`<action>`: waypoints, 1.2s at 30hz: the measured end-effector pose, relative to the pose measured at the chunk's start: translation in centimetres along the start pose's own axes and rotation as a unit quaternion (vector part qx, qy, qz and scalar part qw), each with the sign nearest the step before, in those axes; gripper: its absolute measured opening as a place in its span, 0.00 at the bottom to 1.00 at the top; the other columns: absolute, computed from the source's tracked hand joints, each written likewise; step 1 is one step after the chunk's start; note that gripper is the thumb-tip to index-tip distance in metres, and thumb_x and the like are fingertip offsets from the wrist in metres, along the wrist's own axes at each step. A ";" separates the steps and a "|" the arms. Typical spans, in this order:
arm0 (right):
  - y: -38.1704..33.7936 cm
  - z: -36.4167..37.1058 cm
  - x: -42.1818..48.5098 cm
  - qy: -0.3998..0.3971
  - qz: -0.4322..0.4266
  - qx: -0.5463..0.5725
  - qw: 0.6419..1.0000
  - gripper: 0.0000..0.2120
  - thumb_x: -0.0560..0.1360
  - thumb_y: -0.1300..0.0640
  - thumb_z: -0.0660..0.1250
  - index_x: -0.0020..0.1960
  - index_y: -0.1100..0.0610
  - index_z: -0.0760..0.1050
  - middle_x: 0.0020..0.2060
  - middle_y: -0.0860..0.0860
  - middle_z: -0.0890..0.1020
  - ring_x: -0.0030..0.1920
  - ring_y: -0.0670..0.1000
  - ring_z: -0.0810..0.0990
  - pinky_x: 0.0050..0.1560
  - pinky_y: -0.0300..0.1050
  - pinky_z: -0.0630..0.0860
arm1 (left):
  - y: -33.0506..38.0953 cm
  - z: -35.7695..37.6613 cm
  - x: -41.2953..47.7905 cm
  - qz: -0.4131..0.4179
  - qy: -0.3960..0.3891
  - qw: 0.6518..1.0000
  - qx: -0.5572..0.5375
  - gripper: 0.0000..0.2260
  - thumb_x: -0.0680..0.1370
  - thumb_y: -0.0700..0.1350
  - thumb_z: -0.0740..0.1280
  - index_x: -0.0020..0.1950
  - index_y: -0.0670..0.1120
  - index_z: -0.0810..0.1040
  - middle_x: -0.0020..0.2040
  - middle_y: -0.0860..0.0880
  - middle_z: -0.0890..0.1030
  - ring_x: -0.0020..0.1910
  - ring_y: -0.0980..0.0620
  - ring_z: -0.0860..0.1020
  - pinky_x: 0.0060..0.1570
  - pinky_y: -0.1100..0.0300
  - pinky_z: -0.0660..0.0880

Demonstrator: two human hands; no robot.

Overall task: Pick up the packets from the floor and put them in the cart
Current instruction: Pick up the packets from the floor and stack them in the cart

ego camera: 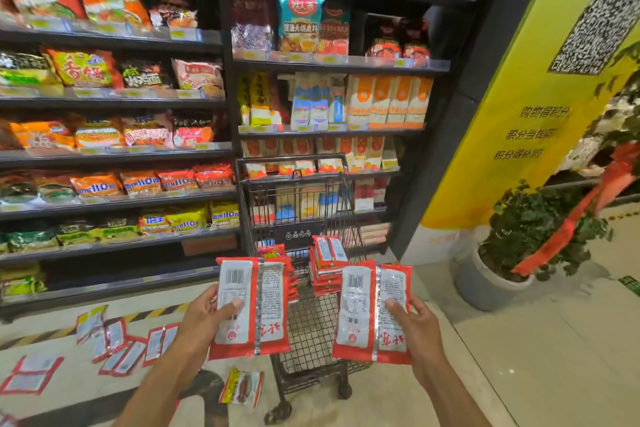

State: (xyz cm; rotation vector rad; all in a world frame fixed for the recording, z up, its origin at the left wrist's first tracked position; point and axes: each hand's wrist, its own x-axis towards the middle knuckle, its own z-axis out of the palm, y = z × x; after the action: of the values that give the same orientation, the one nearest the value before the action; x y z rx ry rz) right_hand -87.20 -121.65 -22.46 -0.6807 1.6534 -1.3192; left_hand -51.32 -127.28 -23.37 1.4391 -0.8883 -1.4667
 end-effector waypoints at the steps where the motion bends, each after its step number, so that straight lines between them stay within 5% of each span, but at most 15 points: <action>1: -0.1 0.4 1.6 0.003 0.005 -0.009 1.000 0.14 0.76 0.56 0.77 0.60 0.54 0.79 0.45 0.53 0.90 0.42 0.59 0.90 0.49 0.60 0.86 | 0.0 0.7 1.6 -0.004 -0.001 1.000 -0.003 0.17 0.79 0.40 0.74 0.66 0.50 0.78 0.53 0.43 0.88 0.46 0.38 0.88 0.48 0.37 0.84; 10: -3.0 4.9 15.3 0.010 0.028 -0.040 0.999 0.11 0.78 0.57 0.75 0.58 0.51 0.78 0.45 0.53 0.90 0.41 0.59 0.90 0.44 0.57 0.86 | 2.1 6.5 15.0 -0.065 -0.005 0.998 -0.020 0.18 0.78 0.40 0.75 0.66 0.49 0.78 0.53 0.44 0.88 0.46 0.38 0.88 0.46 0.39 0.85; 14: -2.9 7.3 21.8 0.004 0.061 -0.065 0.996 0.09 0.81 0.57 0.72 0.60 0.51 0.79 0.46 0.53 0.89 0.43 0.60 0.89 0.51 0.66 0.85 | 2.4 8.6 20.0 -0.087 0.020 0.996 -0.020 0.18 0.77 0.41 0.76 0.66 0.49 0.78 0.52 0.45 0.88 0.45 0.39 0.88 0.38 0.47 0.85; 19: -1.5 10.5 31.9 -0.026 0.084 -0.120 0.989 0.05 0.82 0.59 0.69 0.58 0.55 0.80 0.47 0.54 0.89 0.43 0.57 0.90 0.51 0.63 0.86 | 1.6 10.7 27.9 -0.123 0.067 0.990 0.008 0.12 0.78 0.40 0.75 0.60 0.49 0.80 0.53 0.44 0.88 0.44 0.41 0.88 0.46 0.42 0.85; 24: 2.4 13.2 42.2 -0.061 0.112 -0.169 0.977 0.02 0.82 0.61 0.70 0.54 0.58 0.80 0.47 0.55 0.88 0.46 0.60 0.89 0.51 0.64 0.85 | 0.6 13.9 36.1 -0.176 0.149 0.973 0.014 0.10 0.78 0.33 0.73 0.57 0.42 0.82 0.45 0.43 0.87 0.35 0.46 0.86 0.28 0.55 0.82; 27: 6.1 15.6 48.1 -0.061 0.122 -0.196 0.971 0.04 0.81 0.60 0.71 0.55 0.56 0.80 0.49 0.52 0.88 0.49 0.59 0.88 0.55 0.62 0.84 | -1.4 14.8 41.7 -0.208 0.170 0.963 0.034 0.12 0.77 0.28 0.71 0.59 0.35 0.79 0.52 0.34 0.85 0.34 0.44 0.82 0.25 0.61 0.79; 31: 10.5 18.7 54.9 -0.068 0.099 -0.240 0.963 0.13 0.82 0.59 0.70 0.64 0.51 0.74 0.50 0.49 0.86 0.52 0.57 0.86 0.57 0.56 0.82 | -5.9 15.0 49.0 -0.230 0.185 0.948 0.116 0.10 0.79 0.29 0.68 0.54 0.43 0.76 0.48 0.42 0.82 0.48 0.39 0.80 0.43 0.54 0.78; 33: 12.4 20.0 57.7 -0.065 0.071 -0.280 0.955 0.14 0.82 0.57 0.69 0.66 0.48 0.73 0.48 0.48 0.86 0.48 0.56 0.85 0.52 0.55 0.82 | -8.1 14.7 52.0 -0.242 0.210 0.934 0.156 0.07 0.81 0.32 0.67 0.52 0.44 0.77 0.45 0.45 0.81 0.46 0.41 0.79 0.43 0.53 0.76; 36: 14.3 21.5 60.6 -0.032 0.038 -0.350 0.935 0.17 0.83 0.56 0.66 0.71 0.53 0.71 0.43 0.52 0.82 0.45 0.61 0.84 0.42 0.49 0.74 | -11.0 13.6 55.1 -0.255 0.222 0.918 0.207 0.17 0.79 0.41 0.69 0.68 0.42 0.75 0.59 0.40 0.82 0.57 0.37 0.81 0.58 0.46 0.80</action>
State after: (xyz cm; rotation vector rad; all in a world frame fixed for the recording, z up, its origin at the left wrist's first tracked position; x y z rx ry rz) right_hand -94.30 -178.39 -55.15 -1.0419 2.0783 -0.6146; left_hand -63.23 -175.53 -52.91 2.3451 -0.5710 -1.2512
